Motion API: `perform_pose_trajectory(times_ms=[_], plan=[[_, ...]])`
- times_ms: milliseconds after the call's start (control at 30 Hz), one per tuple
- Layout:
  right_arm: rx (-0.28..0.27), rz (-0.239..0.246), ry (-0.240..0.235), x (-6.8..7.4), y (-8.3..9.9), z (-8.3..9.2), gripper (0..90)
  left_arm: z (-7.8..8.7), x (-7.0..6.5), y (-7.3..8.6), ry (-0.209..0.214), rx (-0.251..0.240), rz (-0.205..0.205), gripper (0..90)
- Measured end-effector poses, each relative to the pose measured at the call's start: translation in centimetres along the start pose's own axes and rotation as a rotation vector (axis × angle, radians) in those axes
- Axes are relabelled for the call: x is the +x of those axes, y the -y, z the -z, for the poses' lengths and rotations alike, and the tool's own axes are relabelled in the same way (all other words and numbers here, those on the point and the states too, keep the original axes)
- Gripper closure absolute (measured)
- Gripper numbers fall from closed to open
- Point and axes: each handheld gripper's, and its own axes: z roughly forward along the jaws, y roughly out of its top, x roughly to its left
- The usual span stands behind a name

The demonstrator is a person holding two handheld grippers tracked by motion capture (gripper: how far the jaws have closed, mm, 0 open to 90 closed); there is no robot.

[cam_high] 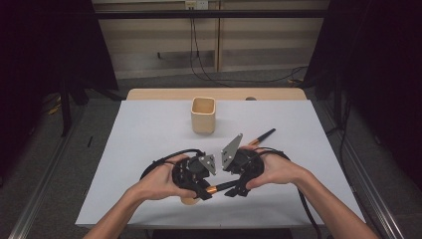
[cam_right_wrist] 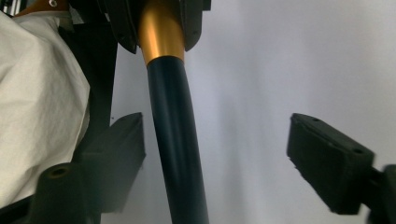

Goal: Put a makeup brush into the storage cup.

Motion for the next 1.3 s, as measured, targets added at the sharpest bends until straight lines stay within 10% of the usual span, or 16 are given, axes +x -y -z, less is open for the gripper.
perform_pose_trajectory(times_ms=[1300], plan=[[-0.035, 0.114, -0.062, 0.29, -0.59, -0.96, 60.3, -0.01, 0.05, -0.1, -0.003, -0.004, -0.028, 66.5]])
